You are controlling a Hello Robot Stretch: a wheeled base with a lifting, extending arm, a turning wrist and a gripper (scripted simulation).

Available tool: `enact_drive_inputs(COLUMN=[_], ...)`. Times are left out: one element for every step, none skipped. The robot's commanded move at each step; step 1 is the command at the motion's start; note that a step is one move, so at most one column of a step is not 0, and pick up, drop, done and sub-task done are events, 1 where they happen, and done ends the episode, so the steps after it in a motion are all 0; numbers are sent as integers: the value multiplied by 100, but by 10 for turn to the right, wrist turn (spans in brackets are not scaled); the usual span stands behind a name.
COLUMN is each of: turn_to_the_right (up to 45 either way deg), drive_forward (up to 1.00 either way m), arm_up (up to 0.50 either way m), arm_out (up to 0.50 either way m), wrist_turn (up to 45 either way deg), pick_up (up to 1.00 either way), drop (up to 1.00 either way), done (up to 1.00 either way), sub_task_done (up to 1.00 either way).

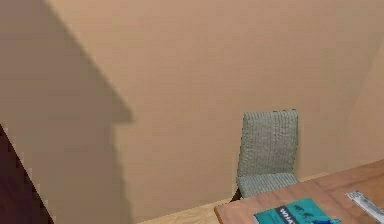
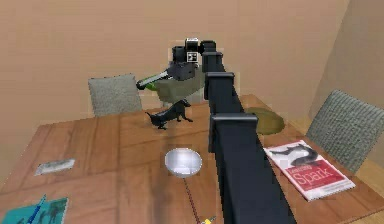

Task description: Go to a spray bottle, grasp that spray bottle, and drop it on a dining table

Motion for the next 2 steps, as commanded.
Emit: enact_drive_inputs(turn_to_the_right=[0, 0], drive_forward=[0, 0], arm_up=[0, -2], arm_out=[0, 0], wrist_turn=[360, 0], pick_up=[0, 0], drop=[0, 0], done=[0, 0], sub_task_done=[0, 0])
